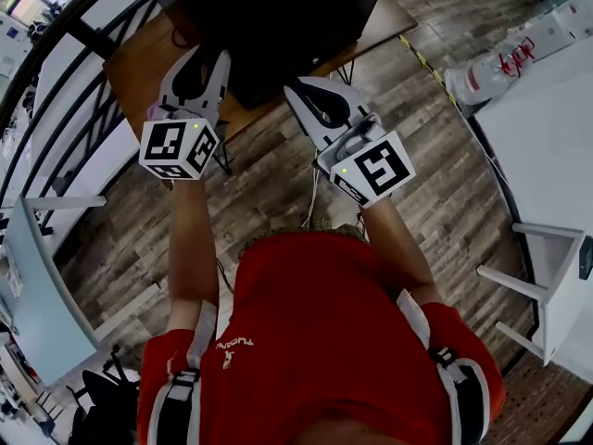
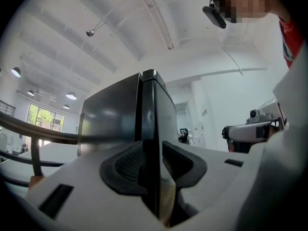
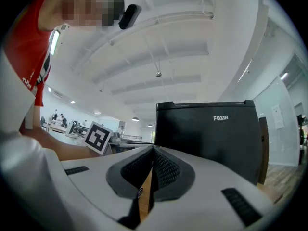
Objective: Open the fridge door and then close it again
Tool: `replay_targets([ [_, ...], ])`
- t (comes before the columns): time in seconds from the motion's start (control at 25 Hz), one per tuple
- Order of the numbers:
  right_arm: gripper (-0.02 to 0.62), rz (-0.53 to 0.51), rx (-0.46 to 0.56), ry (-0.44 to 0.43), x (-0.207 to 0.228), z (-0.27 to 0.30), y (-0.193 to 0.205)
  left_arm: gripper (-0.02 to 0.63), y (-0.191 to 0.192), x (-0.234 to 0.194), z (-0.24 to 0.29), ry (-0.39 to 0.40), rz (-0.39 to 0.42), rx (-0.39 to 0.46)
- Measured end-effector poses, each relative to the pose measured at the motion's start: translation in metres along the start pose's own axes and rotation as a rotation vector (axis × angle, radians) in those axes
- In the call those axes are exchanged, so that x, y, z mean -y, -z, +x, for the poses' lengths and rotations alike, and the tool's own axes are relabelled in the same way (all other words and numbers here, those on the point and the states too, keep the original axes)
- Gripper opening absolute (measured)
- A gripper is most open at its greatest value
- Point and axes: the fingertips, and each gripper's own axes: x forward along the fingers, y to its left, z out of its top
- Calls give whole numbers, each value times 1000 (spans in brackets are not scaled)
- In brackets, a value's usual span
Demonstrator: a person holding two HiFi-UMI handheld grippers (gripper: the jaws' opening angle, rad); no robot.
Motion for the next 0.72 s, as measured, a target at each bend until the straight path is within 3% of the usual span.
replay_targets([
  [0.72,26,12,-22,-10,12,-2,11,149,2,-2,15,47,-8,20],
])
